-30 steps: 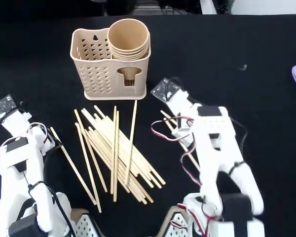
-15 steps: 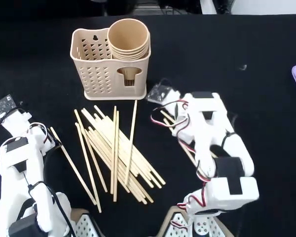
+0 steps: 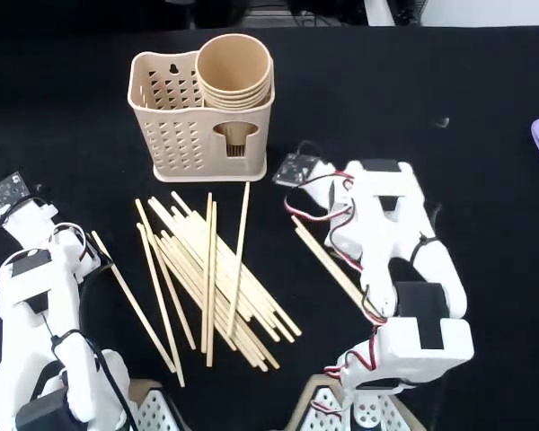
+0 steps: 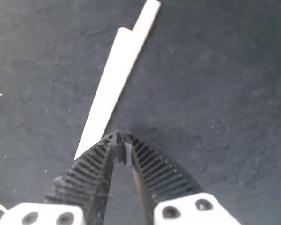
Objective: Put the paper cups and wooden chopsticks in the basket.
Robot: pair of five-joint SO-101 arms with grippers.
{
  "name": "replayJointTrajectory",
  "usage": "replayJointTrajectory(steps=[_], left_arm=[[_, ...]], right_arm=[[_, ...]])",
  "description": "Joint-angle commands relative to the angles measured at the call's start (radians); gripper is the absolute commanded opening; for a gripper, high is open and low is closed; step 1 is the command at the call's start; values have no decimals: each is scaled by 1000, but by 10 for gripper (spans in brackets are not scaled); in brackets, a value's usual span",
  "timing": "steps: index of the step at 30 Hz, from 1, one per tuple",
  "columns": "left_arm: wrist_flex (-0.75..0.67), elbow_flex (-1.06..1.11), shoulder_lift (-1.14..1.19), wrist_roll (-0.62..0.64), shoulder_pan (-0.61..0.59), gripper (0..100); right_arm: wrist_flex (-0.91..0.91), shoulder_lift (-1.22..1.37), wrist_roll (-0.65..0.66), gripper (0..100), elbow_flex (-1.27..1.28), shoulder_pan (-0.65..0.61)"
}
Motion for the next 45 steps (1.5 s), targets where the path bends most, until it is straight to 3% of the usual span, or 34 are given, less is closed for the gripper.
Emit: replayJointTrajectory(steps=[1, 6, 11, 16, 23, 31, 36, 39, 45], left_arm=[[-14, -5, -28, -2, 7, 145], [-15, -5, -28, -2, 8, 145], [-15, -7, -28, -2, 10, 145], [-15, -7, -28, -2, 12, 145], [-15, -7, -28, -2, 12, 145], [-15, -7, -28, -2, 10, 145], [-15, -7, -28, -2, 8, 145], [-15, -7, -28, -2, 8, 145], [-15, -7, -28, -2, 8, 145]], right_arm=[[9, -5, -55, 11, -38, 18], [9, -5, -115, 21, -36, 18], [9, -58, -167, 184, -8, 17], [-3, -206, -132, 159, 133, -44], [-183, -268, -135, 192, 332, -81], [-284, -266, -129, 182, 377, -83], [-367, -266, -135, 6, 423, -80], [-336, -269, -135, 57, 420, -77], [-244, -325, -137, 9, 358, -77]])
